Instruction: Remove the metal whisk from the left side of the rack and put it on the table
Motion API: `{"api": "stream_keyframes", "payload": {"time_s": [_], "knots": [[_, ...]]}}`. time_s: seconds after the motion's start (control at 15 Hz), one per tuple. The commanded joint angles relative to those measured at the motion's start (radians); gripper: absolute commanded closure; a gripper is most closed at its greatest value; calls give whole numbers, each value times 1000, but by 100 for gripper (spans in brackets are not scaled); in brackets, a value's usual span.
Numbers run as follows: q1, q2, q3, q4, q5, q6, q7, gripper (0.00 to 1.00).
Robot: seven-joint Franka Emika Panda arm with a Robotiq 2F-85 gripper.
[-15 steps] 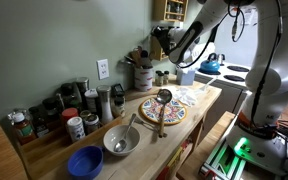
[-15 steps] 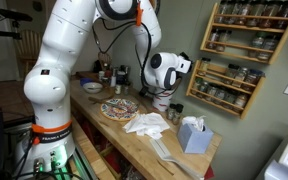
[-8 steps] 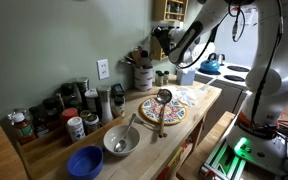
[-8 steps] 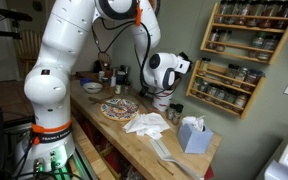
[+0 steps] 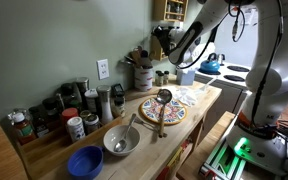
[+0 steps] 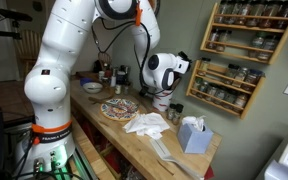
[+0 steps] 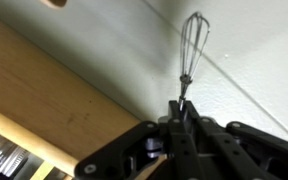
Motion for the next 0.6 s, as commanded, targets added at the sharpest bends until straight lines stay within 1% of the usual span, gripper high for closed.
{"api": "stream_keyframes", "payload": {"time_s": [0.0, 0.13, 0.27, 0.53], "knots": [[6, -22, -5, -40, 9, 31, 11, 98], [3, -32, -5, -54, -14, 33, 20, 98], [-1, -49, -6, -75, -73, 38, 36, 98], [-2, -80, -23, -110, -168, 69, 20, 98]]}}
